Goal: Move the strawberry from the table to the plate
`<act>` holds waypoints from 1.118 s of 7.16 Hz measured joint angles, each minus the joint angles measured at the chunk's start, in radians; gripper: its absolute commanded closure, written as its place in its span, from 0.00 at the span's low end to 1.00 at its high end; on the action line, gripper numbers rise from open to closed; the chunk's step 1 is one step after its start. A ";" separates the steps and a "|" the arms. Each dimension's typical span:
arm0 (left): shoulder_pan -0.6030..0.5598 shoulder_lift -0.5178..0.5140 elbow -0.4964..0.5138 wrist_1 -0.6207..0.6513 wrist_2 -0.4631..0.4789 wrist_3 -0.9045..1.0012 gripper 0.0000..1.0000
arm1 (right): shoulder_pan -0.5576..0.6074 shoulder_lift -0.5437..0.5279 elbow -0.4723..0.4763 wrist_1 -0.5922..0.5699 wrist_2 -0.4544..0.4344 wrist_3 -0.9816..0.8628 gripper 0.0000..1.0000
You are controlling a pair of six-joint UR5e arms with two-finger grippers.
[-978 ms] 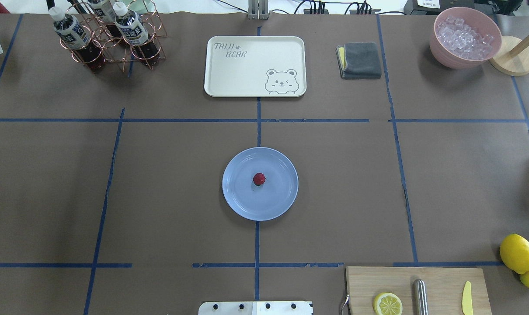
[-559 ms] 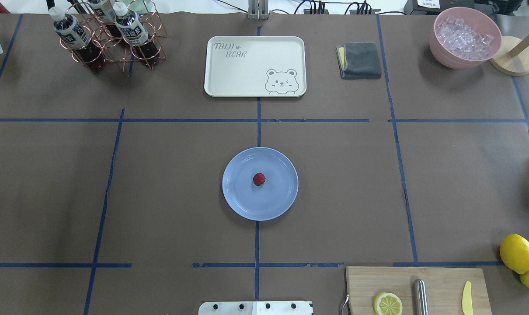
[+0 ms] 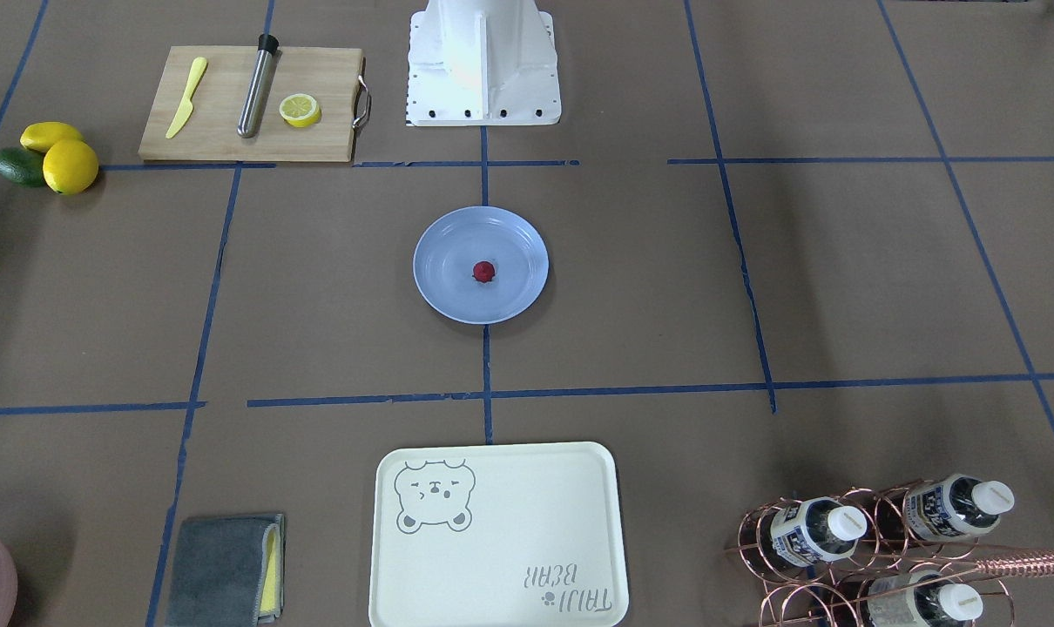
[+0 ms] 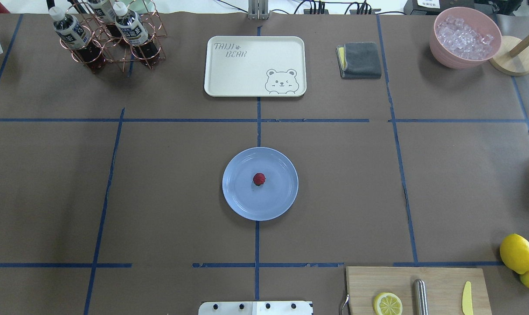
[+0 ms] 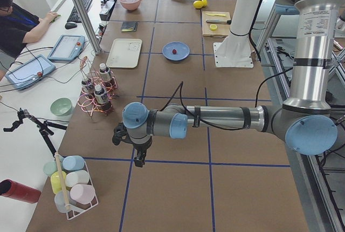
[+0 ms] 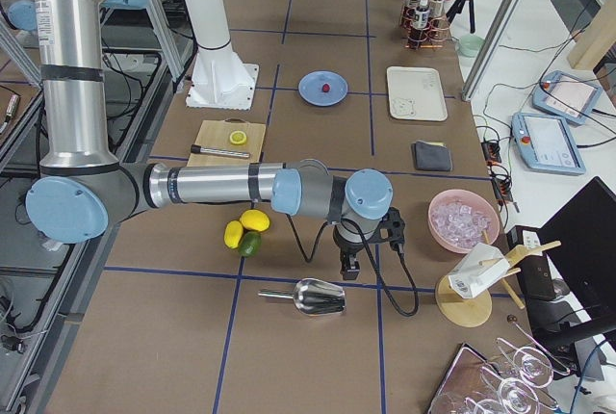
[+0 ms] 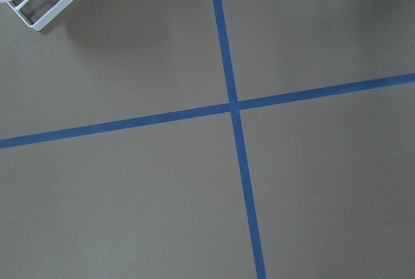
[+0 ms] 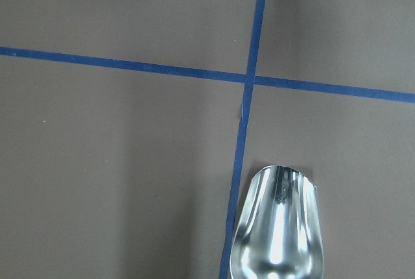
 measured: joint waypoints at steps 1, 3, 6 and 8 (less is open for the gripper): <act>0.000 0.000 -0.001 0.000 0.000 0.000 0.00 | 0.002 -0.007 -0.005 0.036 0.001 0.016 0.00; 0.000 -0.001 -0.003 0.000 0.001 -0.001 0.00 | 0.003 -0.034 -0.021 0.139 0.001 0.082 0.00; -0.001 -0.001 -0.007 0.000 0.002 -0.002 0.00 | 0.003 -0.041 -0.036 0.179 0.000 0.105 0.00; -0.003 0.000 -0.009 0.000 0.002 -0.002 0.00 | 0.003 -0.042 -0.037 0.183 0.001 0.120 0.00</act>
